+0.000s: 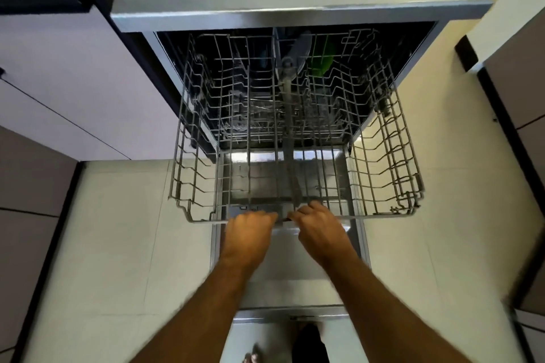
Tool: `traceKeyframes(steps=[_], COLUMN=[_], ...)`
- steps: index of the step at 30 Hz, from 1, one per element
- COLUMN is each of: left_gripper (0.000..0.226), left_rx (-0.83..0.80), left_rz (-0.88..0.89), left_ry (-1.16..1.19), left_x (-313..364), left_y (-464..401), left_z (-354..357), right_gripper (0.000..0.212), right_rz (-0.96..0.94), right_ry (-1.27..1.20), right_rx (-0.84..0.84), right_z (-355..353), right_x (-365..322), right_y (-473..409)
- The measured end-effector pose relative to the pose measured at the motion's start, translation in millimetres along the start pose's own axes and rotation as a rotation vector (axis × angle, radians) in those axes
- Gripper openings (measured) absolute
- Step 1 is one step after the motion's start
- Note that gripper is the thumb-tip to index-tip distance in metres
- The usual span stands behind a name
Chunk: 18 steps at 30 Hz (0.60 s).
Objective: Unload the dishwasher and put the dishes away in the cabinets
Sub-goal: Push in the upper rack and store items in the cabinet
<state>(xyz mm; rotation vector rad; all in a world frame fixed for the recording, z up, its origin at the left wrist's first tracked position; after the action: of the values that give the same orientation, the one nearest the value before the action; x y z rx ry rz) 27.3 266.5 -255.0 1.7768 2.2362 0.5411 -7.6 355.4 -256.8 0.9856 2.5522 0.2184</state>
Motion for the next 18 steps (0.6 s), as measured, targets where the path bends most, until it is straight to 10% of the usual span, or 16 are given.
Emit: traceKeyframes(steps=[18], left_gripper=[0.041], left_rx=[0.152], left_rz=[-0.263], left_ry=[0.197], left_x=[-46.5], left_y=[-152.3], left_z=[-93.1], right_gripper=[0.03], right_rz=[0.118], right_ry=[0.007], right_rx=[0.05], right_z=[-78.2], right_x=[73.0], right_y=[-151.8])
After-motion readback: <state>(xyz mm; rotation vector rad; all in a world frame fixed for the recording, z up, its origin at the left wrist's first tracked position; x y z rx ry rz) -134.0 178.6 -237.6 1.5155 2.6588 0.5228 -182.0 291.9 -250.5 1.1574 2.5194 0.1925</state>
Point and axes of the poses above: each hand's wrist, its own y-axis away from the middle knuckle, its own z-axis out of the palm, x = y × z, the point moved 10 cm from there along -y, towards the middle knuckle, and after that the axes turned 4 degrees about -z, right-handed, at the moved point
